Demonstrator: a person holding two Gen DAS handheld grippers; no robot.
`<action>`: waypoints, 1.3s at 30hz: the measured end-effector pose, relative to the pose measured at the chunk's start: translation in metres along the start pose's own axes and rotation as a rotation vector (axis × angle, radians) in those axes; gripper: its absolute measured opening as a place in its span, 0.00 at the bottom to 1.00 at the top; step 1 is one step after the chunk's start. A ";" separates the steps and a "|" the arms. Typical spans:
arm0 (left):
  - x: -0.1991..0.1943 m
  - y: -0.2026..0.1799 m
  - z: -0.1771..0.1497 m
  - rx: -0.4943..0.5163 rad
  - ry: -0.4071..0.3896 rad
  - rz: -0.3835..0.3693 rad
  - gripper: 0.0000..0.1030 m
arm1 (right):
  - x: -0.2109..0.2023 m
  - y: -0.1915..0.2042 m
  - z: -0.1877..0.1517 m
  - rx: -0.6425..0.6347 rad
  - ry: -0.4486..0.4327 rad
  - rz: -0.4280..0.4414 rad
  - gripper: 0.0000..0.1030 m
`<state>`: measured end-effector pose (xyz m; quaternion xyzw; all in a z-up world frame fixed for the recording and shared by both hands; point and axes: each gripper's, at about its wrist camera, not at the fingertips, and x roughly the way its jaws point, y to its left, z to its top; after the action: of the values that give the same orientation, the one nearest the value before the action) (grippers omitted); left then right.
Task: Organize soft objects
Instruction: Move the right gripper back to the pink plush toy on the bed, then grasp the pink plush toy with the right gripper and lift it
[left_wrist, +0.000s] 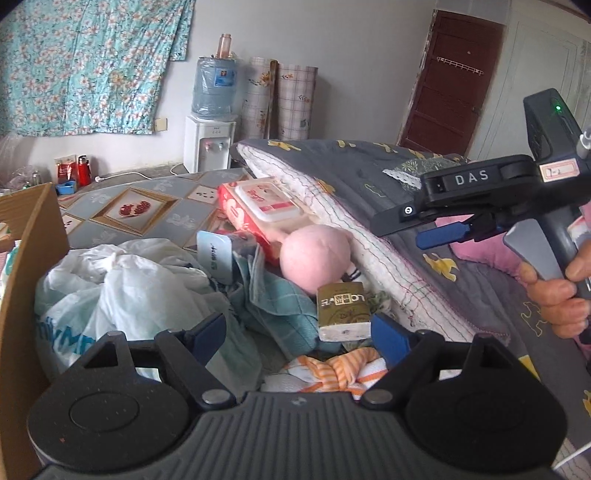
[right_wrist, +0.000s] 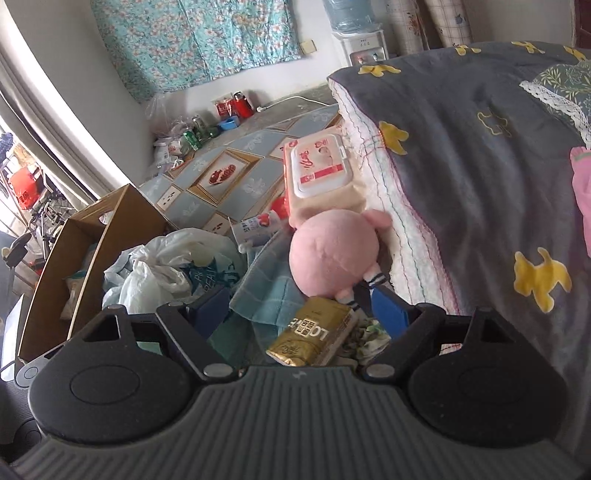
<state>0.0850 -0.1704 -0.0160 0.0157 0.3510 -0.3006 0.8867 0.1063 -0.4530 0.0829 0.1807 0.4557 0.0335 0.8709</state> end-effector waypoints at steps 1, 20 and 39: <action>0.005 -0.003 0.000 0.001 0.006 -0.007 0.82 | 0.003 -0.003 0.001 0.001 0.005 -0.001 0.82; 0.083 -0.011 0.045 -0.079 0.022 -0.007 0.61 | 0.086 -0.011 0.063 -0.117 0.103 -0.017 0.82; 0.110 -0.006 0.050 -0.107 0.070 -0.011 0.63 | 0.101 -0.018 0.067 0.099 0.190 0.359 0.81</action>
<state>0.1755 -0.2451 -0.0467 -0.0231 0.3973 -0.2854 0.8719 0.2170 -0.4661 0.0330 0.2976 0.4973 0.1824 0.7942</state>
